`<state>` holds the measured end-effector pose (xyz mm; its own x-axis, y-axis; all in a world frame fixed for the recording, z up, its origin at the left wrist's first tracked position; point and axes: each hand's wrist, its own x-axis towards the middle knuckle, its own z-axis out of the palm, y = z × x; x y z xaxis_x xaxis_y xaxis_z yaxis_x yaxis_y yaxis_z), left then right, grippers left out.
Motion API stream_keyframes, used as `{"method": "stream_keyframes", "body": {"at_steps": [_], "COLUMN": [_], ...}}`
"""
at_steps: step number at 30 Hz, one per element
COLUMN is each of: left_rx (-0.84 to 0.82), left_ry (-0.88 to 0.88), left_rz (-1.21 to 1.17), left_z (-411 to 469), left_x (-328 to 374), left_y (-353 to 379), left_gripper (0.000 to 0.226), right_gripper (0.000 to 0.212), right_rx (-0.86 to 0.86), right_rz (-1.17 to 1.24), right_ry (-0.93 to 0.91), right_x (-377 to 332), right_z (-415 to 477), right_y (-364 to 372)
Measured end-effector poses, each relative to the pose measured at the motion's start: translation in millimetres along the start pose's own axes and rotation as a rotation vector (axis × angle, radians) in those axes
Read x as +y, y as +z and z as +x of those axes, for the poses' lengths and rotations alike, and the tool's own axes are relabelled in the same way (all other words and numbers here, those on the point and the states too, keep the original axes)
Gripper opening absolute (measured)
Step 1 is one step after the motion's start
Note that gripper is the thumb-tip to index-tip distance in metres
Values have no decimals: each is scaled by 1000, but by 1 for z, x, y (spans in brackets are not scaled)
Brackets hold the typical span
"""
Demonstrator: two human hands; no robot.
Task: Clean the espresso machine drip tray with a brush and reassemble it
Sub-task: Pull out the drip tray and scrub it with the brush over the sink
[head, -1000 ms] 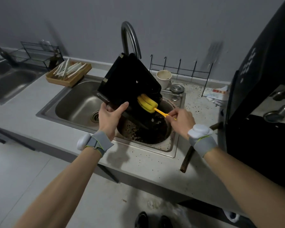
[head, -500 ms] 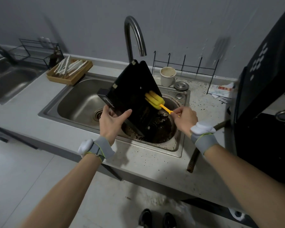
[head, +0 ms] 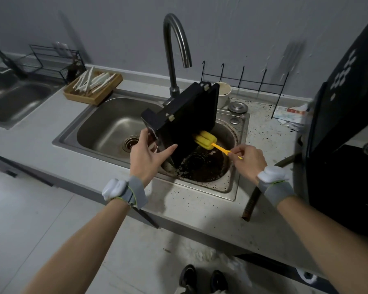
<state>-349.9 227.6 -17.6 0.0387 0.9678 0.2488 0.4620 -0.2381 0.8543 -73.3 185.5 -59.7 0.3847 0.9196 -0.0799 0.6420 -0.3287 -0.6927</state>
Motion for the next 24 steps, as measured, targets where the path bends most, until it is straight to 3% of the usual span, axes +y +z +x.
{"method": "stream_keyframes", "body": {"at_steps": [6, 13, 16, 19, 24], "left_rx": [25, 40, 23, -1, 12], "left_ry": [66, 160, 186, 222, 273], "left_rz": [-14, 76, 81, 113, 146], "left_z": [3, 8, 10, 12, 10], "left_x": [14, 25, 29, 33, 36], "left_y": [13, 13, 13, 16, 18], "left_gripper": [66, 67, 68, 68, 66], "right_gripper": [9, 9, 6, 7, 9], "right_rx": [102, 10, 37, -66, -45], "right_rz": [121, 73, 170, 215, 131], "right_ry": [37, -47, -97, -195, -133], "right_x": [0, 3, 13, 10, -3], "right_z": [-8, -11, -12, -16, -12], "right_y": [13, 6, -5, -3, 14]}}
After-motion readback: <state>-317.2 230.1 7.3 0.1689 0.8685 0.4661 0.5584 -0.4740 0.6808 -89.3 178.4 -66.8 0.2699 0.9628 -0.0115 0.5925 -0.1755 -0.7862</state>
